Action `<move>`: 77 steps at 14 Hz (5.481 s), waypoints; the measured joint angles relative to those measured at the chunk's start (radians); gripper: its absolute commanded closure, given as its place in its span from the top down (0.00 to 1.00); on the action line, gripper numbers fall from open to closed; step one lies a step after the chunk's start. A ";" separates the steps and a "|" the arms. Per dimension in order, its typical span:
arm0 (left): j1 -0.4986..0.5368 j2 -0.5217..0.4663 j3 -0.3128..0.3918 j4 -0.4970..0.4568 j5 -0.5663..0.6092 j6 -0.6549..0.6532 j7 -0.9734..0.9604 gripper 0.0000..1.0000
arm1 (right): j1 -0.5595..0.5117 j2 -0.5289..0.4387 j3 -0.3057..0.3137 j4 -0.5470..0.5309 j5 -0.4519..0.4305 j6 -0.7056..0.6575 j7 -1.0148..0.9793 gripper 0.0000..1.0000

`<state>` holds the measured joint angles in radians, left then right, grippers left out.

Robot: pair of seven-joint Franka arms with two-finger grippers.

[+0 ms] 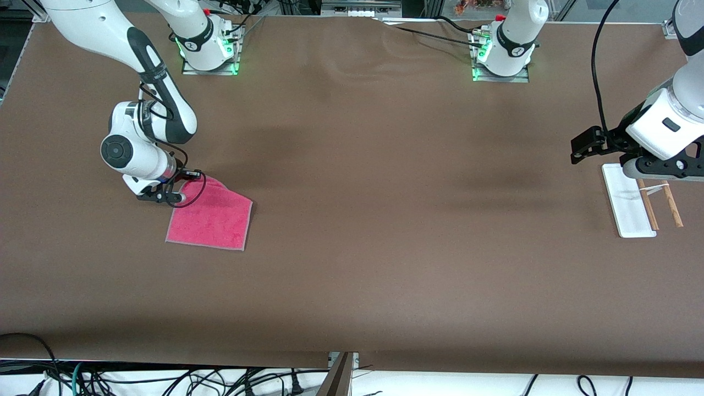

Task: Pass towel and hang on rack
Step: 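Pinch the towel corner with the right gripper and lift it, then carry the towel to mid-table with the right gripper while the left gripper approaches, then close the left gripper on the hanging towel beside the right gripper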

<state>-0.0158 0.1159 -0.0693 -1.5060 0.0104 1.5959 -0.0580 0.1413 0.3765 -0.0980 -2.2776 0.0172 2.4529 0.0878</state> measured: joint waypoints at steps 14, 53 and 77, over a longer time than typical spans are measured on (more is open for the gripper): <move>-0.022 0.003 -0.059 0.000 0.000 -0.026 0.000 1.00 | 0.071 -0.067 0.059 0.522 0.000 -0.649 0.096 0.00; -0.089 0.097 -0.204 -0.345 -0.534 0.342 0.781 1.00 | 0.550 0.117 0.070 1.090 0.717 -0.637 1.530 0.00; -0.088 -0.028 -0.441 -0.647 -0.764 0.800 0.635 0.13 | 0.551 0.117 0.069 1.090 0.717 -0.635 1.532 0.00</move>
<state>-0.1040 0.0878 -0.5106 -2.1535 -0.7534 2.3954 0.5770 0.6924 0.4932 -0.0291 -1.1874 0.7342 1.8183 1.6202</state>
